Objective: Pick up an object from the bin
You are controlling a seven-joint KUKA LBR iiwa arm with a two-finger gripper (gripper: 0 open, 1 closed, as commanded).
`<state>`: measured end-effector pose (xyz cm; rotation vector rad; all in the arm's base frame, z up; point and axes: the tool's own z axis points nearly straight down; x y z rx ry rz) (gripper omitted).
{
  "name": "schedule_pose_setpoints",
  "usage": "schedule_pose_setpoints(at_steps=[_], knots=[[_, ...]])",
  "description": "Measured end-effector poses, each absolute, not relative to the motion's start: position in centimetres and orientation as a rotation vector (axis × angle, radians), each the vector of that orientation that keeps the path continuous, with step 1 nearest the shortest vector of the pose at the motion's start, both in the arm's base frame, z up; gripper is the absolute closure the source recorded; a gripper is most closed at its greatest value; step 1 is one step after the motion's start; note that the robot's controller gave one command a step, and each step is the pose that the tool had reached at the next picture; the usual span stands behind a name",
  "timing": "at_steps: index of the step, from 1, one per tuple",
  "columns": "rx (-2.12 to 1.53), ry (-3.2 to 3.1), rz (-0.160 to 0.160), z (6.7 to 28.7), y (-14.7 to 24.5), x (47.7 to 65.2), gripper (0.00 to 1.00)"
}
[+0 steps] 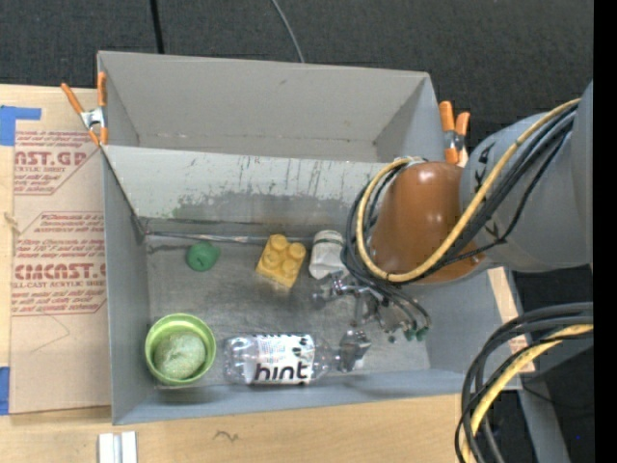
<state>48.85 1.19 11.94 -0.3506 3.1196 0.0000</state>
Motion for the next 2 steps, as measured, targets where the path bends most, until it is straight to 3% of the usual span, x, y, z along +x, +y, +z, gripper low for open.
schedule_pose_setpoints(at_steps=[1, 2], knots=[[-0.202, 3.122, 0.001, 7.1, 3.3, 48.6, 0.0], [-0.465, 3.111, -0.021, 7.3, 6.2, 49.5, 1.0]])
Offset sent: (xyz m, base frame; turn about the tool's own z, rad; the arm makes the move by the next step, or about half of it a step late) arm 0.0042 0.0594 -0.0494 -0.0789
